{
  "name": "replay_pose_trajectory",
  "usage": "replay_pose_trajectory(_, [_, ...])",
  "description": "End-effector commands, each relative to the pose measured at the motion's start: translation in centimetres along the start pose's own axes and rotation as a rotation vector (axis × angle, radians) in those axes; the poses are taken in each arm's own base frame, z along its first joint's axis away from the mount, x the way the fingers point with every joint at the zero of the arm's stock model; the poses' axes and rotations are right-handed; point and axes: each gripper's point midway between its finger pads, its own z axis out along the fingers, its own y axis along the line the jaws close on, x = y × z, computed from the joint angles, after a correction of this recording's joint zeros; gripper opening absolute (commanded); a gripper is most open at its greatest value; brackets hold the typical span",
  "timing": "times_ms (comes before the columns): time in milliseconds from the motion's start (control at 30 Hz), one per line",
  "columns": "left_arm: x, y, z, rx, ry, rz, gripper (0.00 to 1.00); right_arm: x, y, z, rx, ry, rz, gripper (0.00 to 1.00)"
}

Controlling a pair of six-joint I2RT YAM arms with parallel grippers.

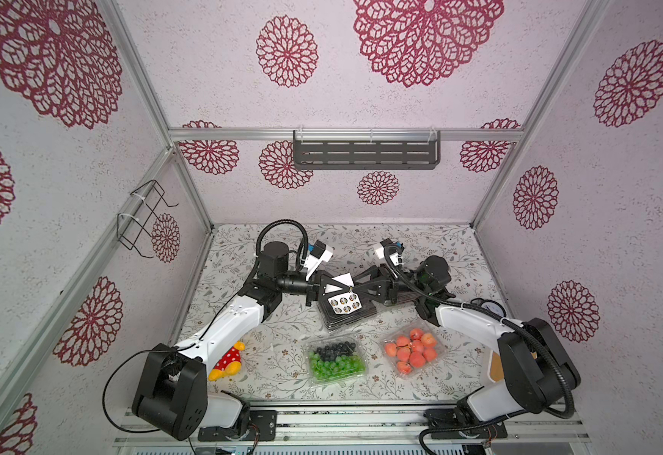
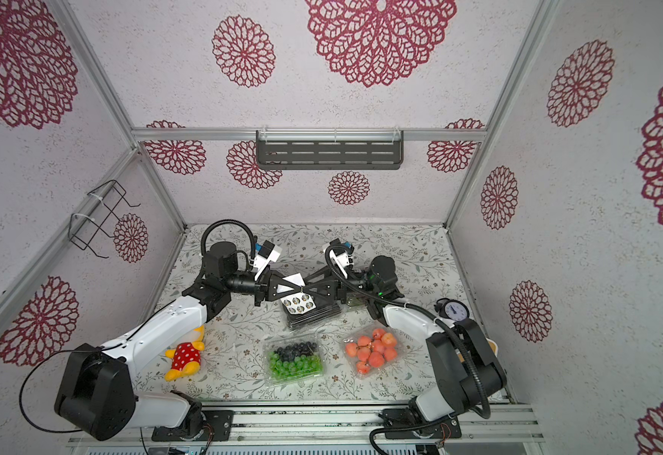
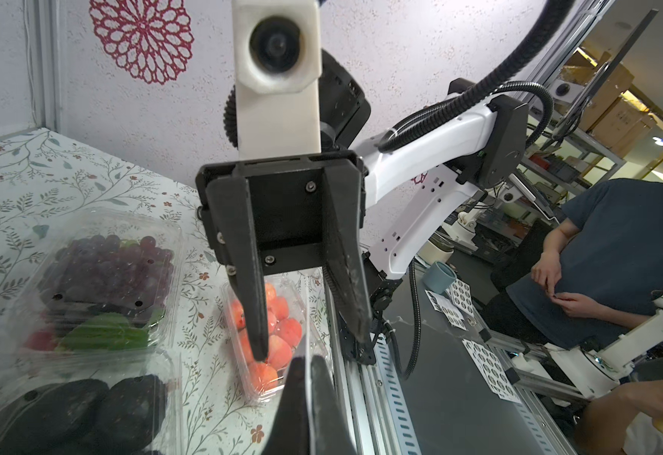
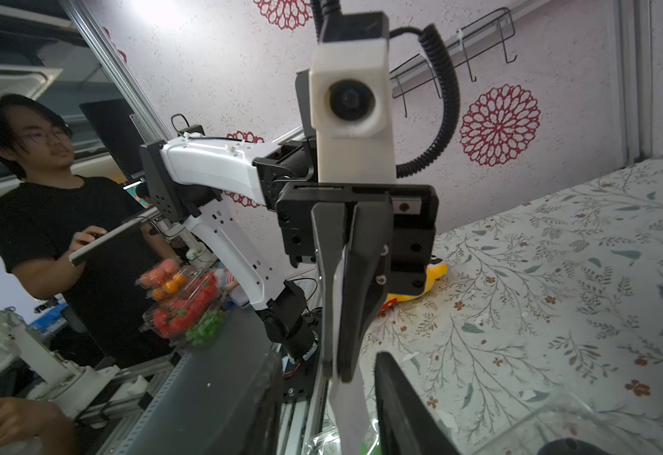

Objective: Label fruit boxes
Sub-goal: Adjust the label sticker.

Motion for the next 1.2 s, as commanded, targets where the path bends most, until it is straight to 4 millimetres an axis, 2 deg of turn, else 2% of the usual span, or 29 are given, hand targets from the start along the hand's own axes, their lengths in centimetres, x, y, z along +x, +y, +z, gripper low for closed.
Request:
replay_pose_trajectory(0, [-0.2,-0.4,-0.3,0.004,0.005,0.032,0.00,-0.3,-0.3,0.3,0.051,0.032,-0.075,0.25])
replay_pose_trajectory(67, [-0.2,-0.4,-0.4,0.003,0.004,0.036,0.00,-0.2,-0.3,0.4,0.036,0.039,-0.059,0.16])
replay_pose_trajectory(133, [-0.2,-0.5,-0.4,0.006,0.004,0.035,0.00,0.0,-0.5,0.5,0.030,0.046,-0.048,0.13])
replay_pose_trajectory(367, [-0.3,-0.8,-0.4,0.019,0.005,0.037,0.00,0.7,0.2,0.1,0.022,0.057,-0.053,0.15])
replay_pose_trajectory(533, [-0.6,-0.4,-0.4,-0.002,0.000,0.037,0.00,1.0,0.1,0.2,0.020,0.074,-0.046,0.13])
replay_pose_trajectory(667, [-0.5,-0.1,-0.3,0.001,0.003,0.026,0.00,1.3,0.3,0.1,0.017,0.078,-0.050,0.00])
replay_pose_trajectory(767, [-0.6,0.2,-0.2,-0.003,0.004,0.017,0.00,1.1,0.6,0.0,0.018,0.066,-0.075,0.00])
replay_pose_trajectory(800, [-0.6,0.2,-0.2,-0.002,0.004,0.015,0.05,1.0,0.7,0.0,0.019,0.058,-0.074,0.00])
replay_pose_trajectory(867, [-0.6,0.0,-0.2,0.002,0.002,0.018,0.26,0.7,0.7,0.0,0.019,0.054,-0.080,0.00])
replay_pose_trajectory(967, [-0.5,-0.3,-0.5,-0.003,-0.013,0.029,0.37,0.3,0.5,-0.1,0.030,0.045,-0.081,0.00])
replay_pose_trajectory(1067, [-0.4,-0.6,-0.9,-0.007,-0.045,0.046,0.37,-0.1,0.7,-0.2,0.026,0.026,-0.087,0.00])
replay_pose_trajectory(1167, [-0.2,-0.8,-1.0,-0.005,-0.046,0.045,0.29,-0.3,0.8,-0.2,0.025,0.016,-0.086,0.00])
